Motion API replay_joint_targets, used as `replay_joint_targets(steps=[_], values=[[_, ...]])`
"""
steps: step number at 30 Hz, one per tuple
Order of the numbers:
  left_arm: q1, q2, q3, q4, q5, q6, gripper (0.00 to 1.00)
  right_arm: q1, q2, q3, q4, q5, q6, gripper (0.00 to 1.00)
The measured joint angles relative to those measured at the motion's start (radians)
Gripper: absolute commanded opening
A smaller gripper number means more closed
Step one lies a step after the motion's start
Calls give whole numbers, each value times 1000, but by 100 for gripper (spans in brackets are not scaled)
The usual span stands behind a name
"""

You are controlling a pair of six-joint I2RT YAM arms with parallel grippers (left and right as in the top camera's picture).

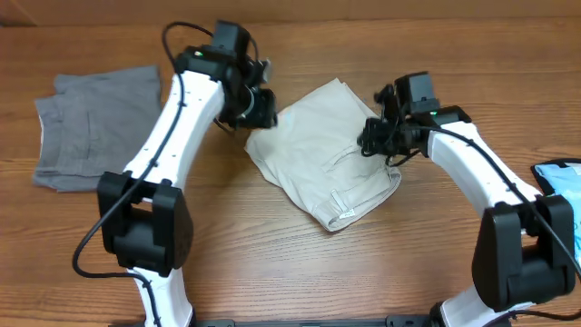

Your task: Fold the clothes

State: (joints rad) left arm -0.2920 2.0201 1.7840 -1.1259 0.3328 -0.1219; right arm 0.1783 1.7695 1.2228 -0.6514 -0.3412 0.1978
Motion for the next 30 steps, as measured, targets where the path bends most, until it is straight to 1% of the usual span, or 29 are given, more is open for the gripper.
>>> replay_joint_targets(steps=[2, 6, 7, 9, 12, 14, 17, 21, 24, 27, 30], values=[[-37, 0, -59, 17, 5, 4, 34, 0, -2, 3, 56, 6, 4, 23], [-95, 0, -245, 143, 12, 5, 27, 0, 27, 4, 154, 20, 8, 23], [-106, 1, -295, 185, 13, 2, 26, 0, 40, 4, 164, 24, 11, 22], [-114, 1, -367, 267, 13, -3, 26, 0, 70, 4, 159, 29, 16, 16], [-111, 2, -443, 377, 7, -3, 29, 0, 115, 4, 97, 34, 29, 11], [-104, 2, -471, 433, -7, -6, 28, 0, 137, 4, 38, 34, 38, 8], [-85, 0, -476, 545, -50, -8, 21, 1, 139, 6, -84, 30, 61, 7], [2, 0, -451, 672, -59, -30, 21, 11, 139, 8, -181, 10, 99, 7], [76, 3, -373, 656, -6, -38, 29, 34, 139, 8, -203, -10, 105, 8], [131, 3, -240, 516, 64, -38, 34, 61, 129, 8, -192, -7, 100, 7], [136, 3, -122, 334, 132, -10, 39, 65, 97, 17, -156, 16, 95, 8]])
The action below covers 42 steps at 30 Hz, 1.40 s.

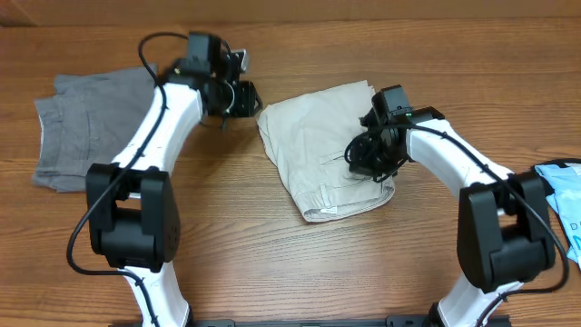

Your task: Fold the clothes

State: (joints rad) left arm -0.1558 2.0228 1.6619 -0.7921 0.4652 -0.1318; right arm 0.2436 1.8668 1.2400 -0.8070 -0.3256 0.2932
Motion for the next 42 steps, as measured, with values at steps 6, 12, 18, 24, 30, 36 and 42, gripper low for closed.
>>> replay_joint_targets(steps=[6, 12, 18, 24, 30, 36, 42], values=[[-103, 0, 58, -213, 58, 57, 40, -91, -41, 50, 163, 95, 20, 8], [-264, 0, 1, -202, 54, 60, 43, -251, -42, 51, 241, 172, 63, 7], [-330, 0, -149, -106, 35, 50, 47, -332, -3, 51, 243, 164, 88, 7], [-330, 0, -223, 9, 4, 27, 50, -300, 105, 42, 229, 138, 96, 7], [-313, 0, -225, 66, -34, 24, 54, -219, 148, 44, 160, 103, 97, 4], [-219, 0, -228, 155, -81, 13, 55, -66, 143, 48, 6, 26, 87, 4], [-61, 1, -127, 43, -80, 12, 58, 154, 133, 36, -136, -45, 83, 4]])
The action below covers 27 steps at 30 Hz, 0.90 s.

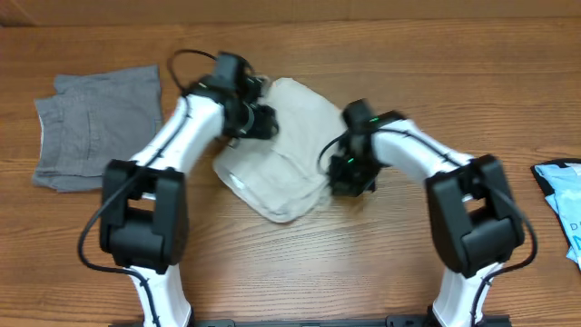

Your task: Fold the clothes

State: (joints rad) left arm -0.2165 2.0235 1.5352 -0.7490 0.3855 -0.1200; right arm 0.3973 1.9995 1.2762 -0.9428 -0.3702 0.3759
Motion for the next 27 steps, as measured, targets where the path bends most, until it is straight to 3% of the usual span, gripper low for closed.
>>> replay_joint_targets(steps=[6, 12, 15, 19, 20, 22, 27], values=[[98, 0, 209, -276, 40, 39, 63, 26, -112, -6, 34, 77, -6, 4], [91, 0, 245, -475, 60, 77, 64, -41, -220, -6, 150, 137, -12, 6], [77, 0, 245, -526, 60, 100, 63, -56, -221, -6, 217, 146, -29, 36], [46, 0, 245, -562, 60, 117, 64, -56, -206, -6, 257, 160, -60, 59], [36, 0, 245, -567, 60, 122, 64, -55, -193, -6, 262, 173, -73, 39], [20, 0, 245, -575, 60, 124, 59, -56, -170, -6, 278, 201, -82, 19], [-20, 0, 237, -575, 59, 130, 34, -73, -92, -6, 350, 257, -88, 15]])
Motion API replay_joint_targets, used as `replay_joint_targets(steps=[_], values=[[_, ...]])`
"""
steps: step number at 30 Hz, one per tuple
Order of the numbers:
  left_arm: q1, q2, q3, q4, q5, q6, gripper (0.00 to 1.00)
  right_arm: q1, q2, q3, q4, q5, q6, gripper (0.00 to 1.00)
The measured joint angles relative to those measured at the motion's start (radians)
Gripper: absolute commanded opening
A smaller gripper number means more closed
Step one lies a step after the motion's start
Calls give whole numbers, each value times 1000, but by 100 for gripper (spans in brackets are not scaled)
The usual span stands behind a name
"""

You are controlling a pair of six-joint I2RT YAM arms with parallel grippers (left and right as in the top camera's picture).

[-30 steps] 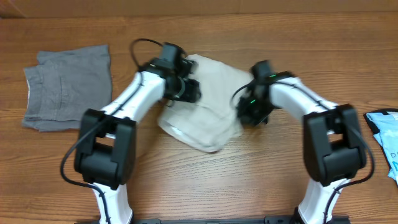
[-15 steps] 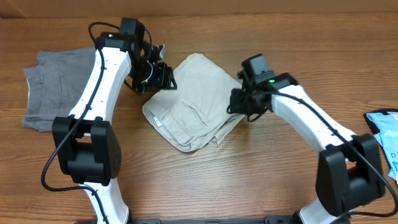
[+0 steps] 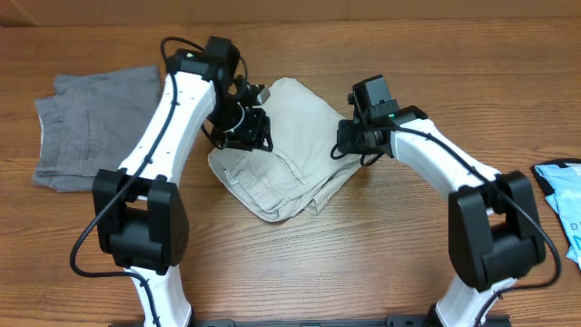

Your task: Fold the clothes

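Note:
A beige pair of shorts (image 3: pixel 289 154) lies in a rough bundle at the table's middle, with its waistband edge toward the front. My left gripper (image 3: pixel 251 133) hangs over the bundle's left edge, pointing down. At the bundle's right edge is my right gripper (image 3: pixel 348 148), its fingers against or just above the cloth. Both sets of fingers are dark and seen from above, so I cannot tell whether either holds fabric. A grey garment (image 3: pixel 93 125) lies flat at the far left.
A blue and white packet (image 3: pixel 563 195) pokes in at the right edge. Cables loop off both wrists near the shorts. The wooden table (image 3: pixel 300 263) runs to the front, where the arm bases stand.
The right gripper has moved back and up from the bundle's front right to its right edge. The left gripper shifted slightly forward over the left edge. The shorts spread a little to the right.
At first the shorts lay right of centre with a gripper at each side. Then the left gripper was off to the left and the right one on the cloth. Later the shorts were bunched further left between both grippers, where they remain.

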State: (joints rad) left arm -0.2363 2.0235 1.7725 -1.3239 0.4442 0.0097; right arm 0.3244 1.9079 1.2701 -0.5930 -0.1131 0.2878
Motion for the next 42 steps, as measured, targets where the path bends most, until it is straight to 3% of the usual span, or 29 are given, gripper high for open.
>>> replay_joint_targets(steps=[6, 12, 15, 20, 23, 28, 29, 37, 39, 42], values=[[-83, 0, -163, 164, -22, -26, 31, -47, 67, 0, 0, -13, -1, 8], [-119, 0, -401, 413, -29, -106, 38, -49, 69, 0, -208, -150, 1, 4], [-102, -12, -443, 503, -13, -148, 34, -24, 71, -1, -302, -227, 0, 4], [-49, -13, -430, 659, -11, -195, 37, 29, 72, -1, -381, -289, 0, 4], [-11, -10, -361, 604, -21, -193, 48, 42, 70, -1, -390, -283, 0, 7], [31, -9, -161, 346, -18, -172, 67, 30, 3, 0, -365, -244, -42, 35], [37, -9, -122, 291, -17, -165, 69, 29, -19, 2, -343, -240, -52, 35], [47, -9, -37, 52, -14, -122, 70, 29, -82, 21, -85, -237, -82, 36], [47, -9, -37, 30, -14, -103, 70, 28, -82, 21, -71, -233, -80, 45], [47, -9, -37, -2, -14, -83, 61, 19, -82, 21, -61, -203, -68, 47]])
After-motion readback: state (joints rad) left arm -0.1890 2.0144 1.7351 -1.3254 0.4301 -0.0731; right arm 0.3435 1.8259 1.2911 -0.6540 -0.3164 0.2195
